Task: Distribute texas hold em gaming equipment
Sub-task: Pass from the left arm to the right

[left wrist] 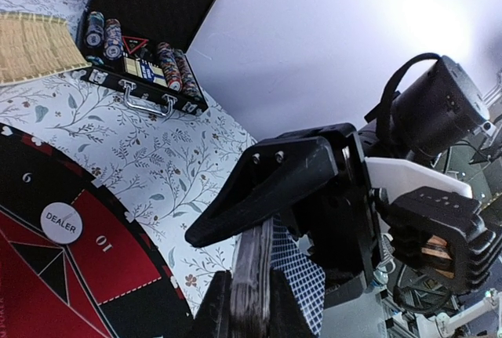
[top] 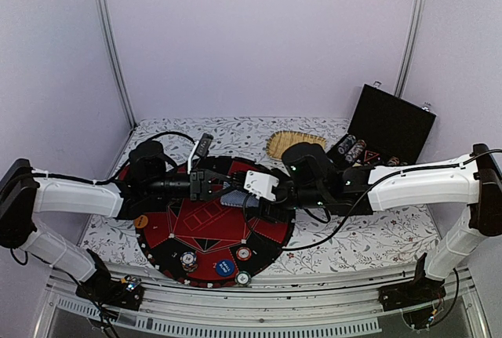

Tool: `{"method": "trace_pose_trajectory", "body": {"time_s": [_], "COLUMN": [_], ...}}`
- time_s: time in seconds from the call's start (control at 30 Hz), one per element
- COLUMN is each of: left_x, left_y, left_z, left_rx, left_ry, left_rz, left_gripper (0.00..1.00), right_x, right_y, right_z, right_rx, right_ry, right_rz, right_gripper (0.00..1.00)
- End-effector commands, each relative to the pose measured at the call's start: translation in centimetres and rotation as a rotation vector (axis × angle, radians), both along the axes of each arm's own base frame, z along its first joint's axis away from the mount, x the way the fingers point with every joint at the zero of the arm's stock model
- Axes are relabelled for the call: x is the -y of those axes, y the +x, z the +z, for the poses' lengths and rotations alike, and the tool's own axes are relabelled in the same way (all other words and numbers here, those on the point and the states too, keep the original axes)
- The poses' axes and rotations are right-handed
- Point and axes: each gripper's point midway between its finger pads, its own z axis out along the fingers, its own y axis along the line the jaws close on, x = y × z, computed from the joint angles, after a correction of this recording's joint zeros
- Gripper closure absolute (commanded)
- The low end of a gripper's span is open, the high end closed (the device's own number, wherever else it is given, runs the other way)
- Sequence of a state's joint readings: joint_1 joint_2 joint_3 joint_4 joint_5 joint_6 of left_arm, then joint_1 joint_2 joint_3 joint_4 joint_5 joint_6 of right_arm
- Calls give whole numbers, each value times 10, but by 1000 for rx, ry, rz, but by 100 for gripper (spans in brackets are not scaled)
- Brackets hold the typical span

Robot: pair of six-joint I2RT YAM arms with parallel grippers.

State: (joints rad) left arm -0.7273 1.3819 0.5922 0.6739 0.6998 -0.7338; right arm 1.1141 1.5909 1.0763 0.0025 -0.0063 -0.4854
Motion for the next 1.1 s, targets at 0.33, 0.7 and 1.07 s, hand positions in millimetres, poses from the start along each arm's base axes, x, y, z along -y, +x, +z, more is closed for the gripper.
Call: {"method": "trace_pose_trajectory", "body": {"time_s": [0.33,0.7,1.07], "left_x": [8,-5,-17], "left_y": [4,16,19], "left_z": [-2,-14,-9], "left_rx": [28,51,68], "left_ry": [43,267,290], "left_rz": [2,79,130], "left_gripper": [86,46,40], "right_x": [-4,-1,0], "right_y": [5,11,9], "right_z": [12,12,13], "right_rx": [-2,26,20], "right_ry": [34,16,25], "right_rz": [-19,-47,-38], "right_gripper": [49,50,50]}}
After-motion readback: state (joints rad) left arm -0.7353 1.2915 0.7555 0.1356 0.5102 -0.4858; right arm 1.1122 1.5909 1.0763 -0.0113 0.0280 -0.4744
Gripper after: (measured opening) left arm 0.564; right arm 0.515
